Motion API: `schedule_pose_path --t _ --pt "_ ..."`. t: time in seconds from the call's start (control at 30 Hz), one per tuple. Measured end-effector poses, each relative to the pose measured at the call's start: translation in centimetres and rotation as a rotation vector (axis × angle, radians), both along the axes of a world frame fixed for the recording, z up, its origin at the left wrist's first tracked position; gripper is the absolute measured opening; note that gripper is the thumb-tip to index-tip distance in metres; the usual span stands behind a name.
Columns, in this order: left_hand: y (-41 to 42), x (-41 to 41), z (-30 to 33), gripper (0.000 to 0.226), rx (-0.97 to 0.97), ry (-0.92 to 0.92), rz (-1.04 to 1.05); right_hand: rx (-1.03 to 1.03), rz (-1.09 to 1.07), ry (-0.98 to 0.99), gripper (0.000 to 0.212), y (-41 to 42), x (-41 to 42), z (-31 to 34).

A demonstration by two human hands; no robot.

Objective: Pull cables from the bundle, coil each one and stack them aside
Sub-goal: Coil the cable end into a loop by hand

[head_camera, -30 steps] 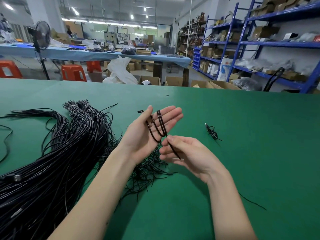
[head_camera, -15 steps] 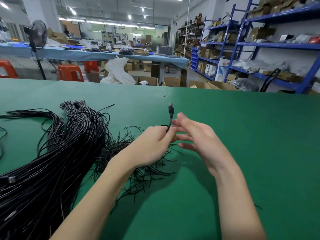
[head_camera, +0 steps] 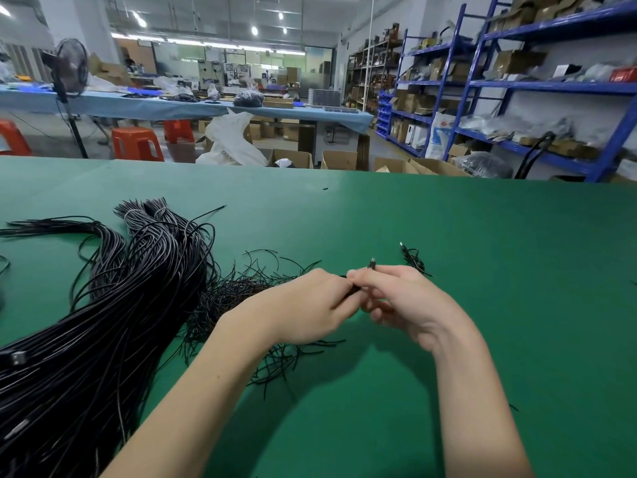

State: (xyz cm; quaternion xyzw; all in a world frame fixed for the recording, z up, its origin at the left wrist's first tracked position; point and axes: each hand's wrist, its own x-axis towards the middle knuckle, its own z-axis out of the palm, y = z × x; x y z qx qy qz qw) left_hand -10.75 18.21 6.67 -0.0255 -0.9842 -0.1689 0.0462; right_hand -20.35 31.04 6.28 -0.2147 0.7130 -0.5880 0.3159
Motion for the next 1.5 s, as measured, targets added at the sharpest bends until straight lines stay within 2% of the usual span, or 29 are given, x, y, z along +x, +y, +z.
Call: schedule_pose_path --t 0.3,0.53,0.7,0.9,1.0,1.1,1.2,1.27,1.37,1.5 --pt "0.3 0.2 0.3 0.039 0.114 -0.079 -0.011 0.062 0.113 -0.072 0.008 0.6 -0.7 0.2" --pt "-0.1 0.7 0.7 0.036 0.272 -0.096 -0.04 0.0 0.151 -0.146 0.01 0.5 -0.9 -0.3" --pt "-0.4 0.8 1.1 0.03 0.304 0.012 -0.075 0.009 0.13 -0.135 0.015 0.3 -0.9 -0.6" --pt "-0.4 0.3 0.8 0.014 0.184 0.232 -0.094 -0.099 0.08 -0.249 0.014 0.8 -1.5 -0.5" --pt "-0.9 0.2 0.4 0.021 0.147 0.25 -0.071 -0.093 0.087 -0.224 0.011 1.0 -1.3 -0.4" --pt "-1.0 0.1 -0.2 0.025 0.279 0.226 -0.034 -0.059 0.106 -0.099 0.018 0.9 -0.9 0.0" --pt "-1.2 -0.2 -0.8 0.03 0.466 0.226 0.04 0.103 0.087 0.294 0.037 1.1 -1.1 0.2" --pt "-1.3 -0.3 -0.9 0.033 0.652 0.202 0.042 0.057 0.087 0.417 0.04 1.2 -1.4 0.3" --pt "-1.6 -0.3 -0.8 0.031 0.885 0.144 0.007 -0.122 0.15 0.211 0.038 1.1 -1.2 -0.1" --pt "-2.3 0.0 -0.7 0.029 0.987 0.064 -0.026 -0.234 0.217 -0.007 0.036 0.6 -0.9 -0.9"
